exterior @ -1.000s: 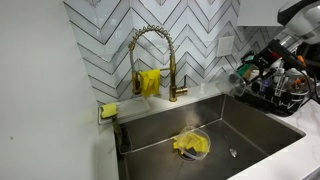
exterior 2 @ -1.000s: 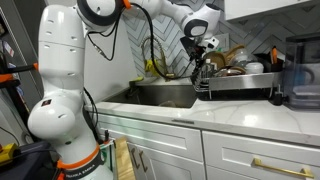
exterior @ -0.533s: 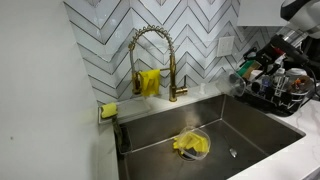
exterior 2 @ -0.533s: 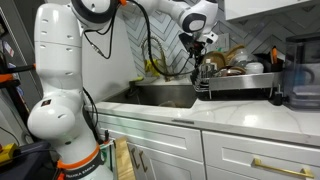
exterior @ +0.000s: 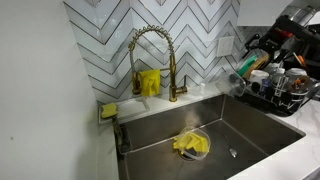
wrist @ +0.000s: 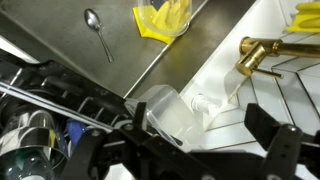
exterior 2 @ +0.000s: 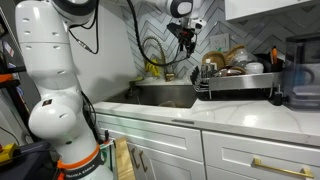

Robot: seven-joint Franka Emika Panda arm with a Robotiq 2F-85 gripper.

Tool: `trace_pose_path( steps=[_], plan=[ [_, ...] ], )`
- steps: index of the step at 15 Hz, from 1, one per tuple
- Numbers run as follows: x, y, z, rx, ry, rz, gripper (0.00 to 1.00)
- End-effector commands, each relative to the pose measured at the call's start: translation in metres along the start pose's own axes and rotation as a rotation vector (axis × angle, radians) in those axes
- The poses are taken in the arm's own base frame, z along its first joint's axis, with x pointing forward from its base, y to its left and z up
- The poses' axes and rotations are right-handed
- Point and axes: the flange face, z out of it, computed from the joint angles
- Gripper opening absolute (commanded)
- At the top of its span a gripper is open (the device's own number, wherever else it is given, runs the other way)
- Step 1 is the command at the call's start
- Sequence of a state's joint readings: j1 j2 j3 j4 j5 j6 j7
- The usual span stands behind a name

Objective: Hang the container on the cup holder

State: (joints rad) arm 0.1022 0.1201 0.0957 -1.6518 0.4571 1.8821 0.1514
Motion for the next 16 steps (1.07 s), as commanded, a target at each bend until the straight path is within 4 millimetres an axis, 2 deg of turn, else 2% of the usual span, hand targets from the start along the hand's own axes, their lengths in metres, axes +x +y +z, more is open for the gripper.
trace_pose_path(
  steps=[1,6,10,14,15,16],
  plan=[
    [-0.045,-0.027,-0.030,-0.155,0.025,-0.126,1.00],
    [-0.091,-0.067,-0.064,-0.352,0.149,-0.294,1.00],
    [-0.121,-0.084,-0.081,-0.448,0.203,-0.348,1.00],
    [-0.148,-0.090,-0.097,-0.512,0.271,-0.366,1.00],
    [-0.153,-0.091,-0.100,-0.505,0.282,-0.372,1.00],
    [-0.134,-0.095,-0.099,-0.479,0.248,-0.374,1.00]
  ],
)
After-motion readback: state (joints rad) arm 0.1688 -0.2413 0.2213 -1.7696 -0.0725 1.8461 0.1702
